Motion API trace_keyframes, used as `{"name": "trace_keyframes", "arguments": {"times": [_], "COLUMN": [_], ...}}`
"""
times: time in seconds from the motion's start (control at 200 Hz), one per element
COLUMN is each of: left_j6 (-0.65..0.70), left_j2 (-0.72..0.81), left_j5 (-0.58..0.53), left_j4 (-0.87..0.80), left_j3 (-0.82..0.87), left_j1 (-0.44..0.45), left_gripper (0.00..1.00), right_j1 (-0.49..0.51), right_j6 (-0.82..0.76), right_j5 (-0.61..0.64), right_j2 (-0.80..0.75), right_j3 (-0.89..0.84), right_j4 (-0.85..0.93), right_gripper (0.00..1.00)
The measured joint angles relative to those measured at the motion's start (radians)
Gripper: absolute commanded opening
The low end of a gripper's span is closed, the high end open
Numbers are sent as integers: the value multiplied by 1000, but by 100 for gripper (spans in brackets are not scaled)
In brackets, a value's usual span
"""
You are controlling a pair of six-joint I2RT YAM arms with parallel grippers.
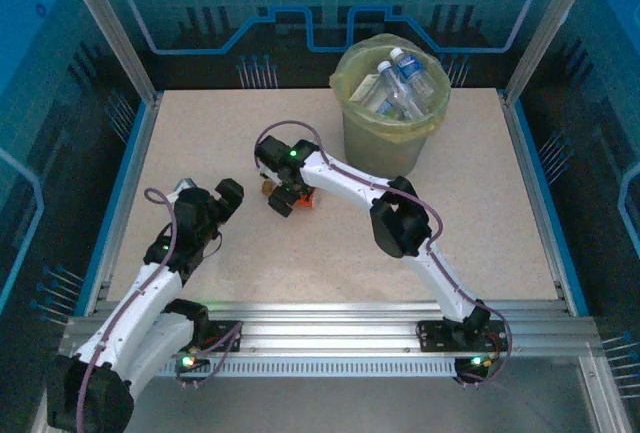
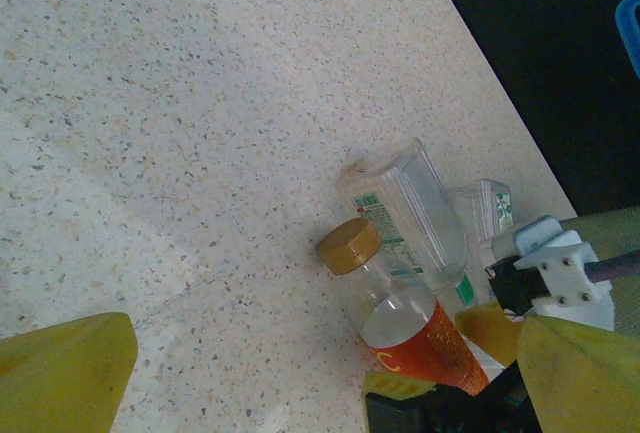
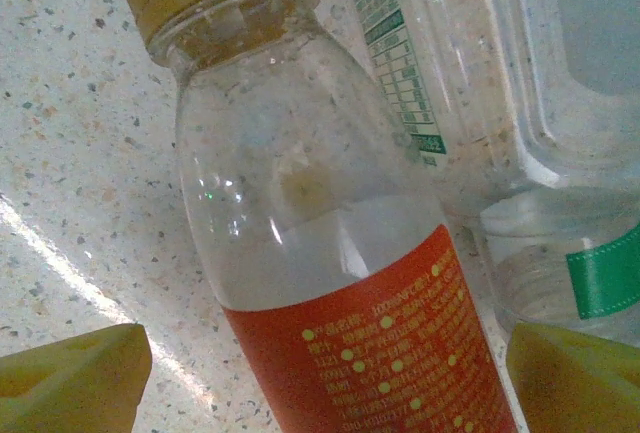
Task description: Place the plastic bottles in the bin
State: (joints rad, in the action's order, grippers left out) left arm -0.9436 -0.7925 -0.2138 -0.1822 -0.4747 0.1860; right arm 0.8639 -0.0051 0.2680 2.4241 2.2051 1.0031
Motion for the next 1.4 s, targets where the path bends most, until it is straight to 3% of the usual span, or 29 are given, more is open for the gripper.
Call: {"name": "trace_keyframes", "arguments": {"times": [0.95,1.031,1.271,1.401], "left_j6": [0,0,0,0], "left_j2": [0,0,0,0], "left_j5": [0,-1,-8,-12], "left_j4": [0,0,0,-1], "left_j3": [0,0,0,0], "left_j1": [0,0,0,0], "left_gripper": [99,99,99,99], "right_j1": [28,28,33,35], "right_j6": [-23,-23,-24,-22], "right_j5": [-69,-73,-109,-108], "right_j2": [66,66,71,69], "right_j3": [3,11,13,13], "right_j4": [21,25,26,26], "right_gripper": [81,76,46,42]}}
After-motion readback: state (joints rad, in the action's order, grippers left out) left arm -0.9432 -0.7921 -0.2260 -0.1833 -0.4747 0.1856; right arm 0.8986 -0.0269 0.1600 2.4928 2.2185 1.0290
